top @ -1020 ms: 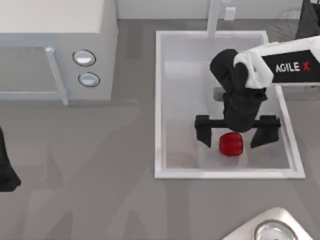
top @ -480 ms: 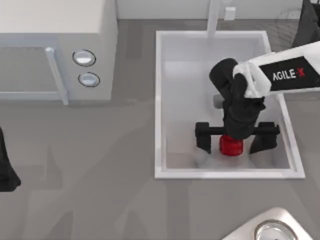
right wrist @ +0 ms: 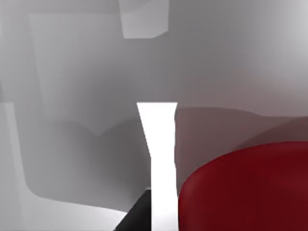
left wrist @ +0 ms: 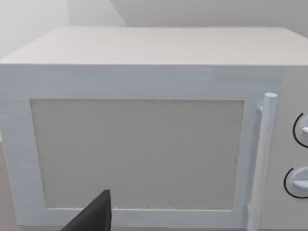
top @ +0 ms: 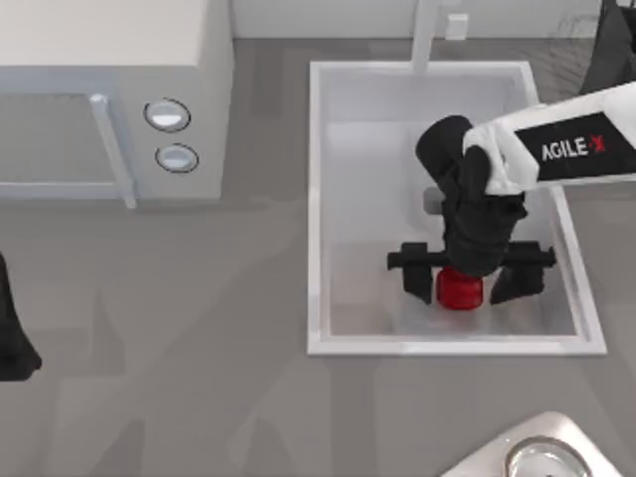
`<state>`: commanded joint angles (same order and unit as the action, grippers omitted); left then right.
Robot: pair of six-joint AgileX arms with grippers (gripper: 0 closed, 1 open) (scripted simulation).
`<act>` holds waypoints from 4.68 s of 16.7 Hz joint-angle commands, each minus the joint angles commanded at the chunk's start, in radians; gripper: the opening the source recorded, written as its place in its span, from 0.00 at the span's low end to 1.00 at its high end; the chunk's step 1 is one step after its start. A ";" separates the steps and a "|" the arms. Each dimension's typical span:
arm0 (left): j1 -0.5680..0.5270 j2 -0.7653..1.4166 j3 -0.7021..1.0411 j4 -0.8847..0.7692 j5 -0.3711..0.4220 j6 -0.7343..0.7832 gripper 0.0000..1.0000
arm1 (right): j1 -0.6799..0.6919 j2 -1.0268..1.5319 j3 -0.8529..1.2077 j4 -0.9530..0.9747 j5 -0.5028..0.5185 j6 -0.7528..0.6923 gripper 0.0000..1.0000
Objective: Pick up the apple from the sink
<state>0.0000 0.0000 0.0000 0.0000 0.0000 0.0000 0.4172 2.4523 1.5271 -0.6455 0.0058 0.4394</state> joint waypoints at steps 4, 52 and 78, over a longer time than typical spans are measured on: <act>0.000 0.000 0.000 0.000 0.000 0.000 1.00 | 0.000 0.000 0.000 0.000 0.000 0.000 0.02; 0.000 0.000 0.000 0.000 0.000 0.000 1.00 | -0.389 -0.524 0.246 -0.771 -0.005 -0.395 0.00; 0.000 0.000 0.000 0.000 0.000 0.000 1.00 | -0.385 -0.470 -0.119 -0.351 -0.004 -0.391 0.45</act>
<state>0.0000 0.0000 0.0000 0.0000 0.0000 0.0000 0.0323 1.9821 1.4077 -0.9964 0.0013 0.0487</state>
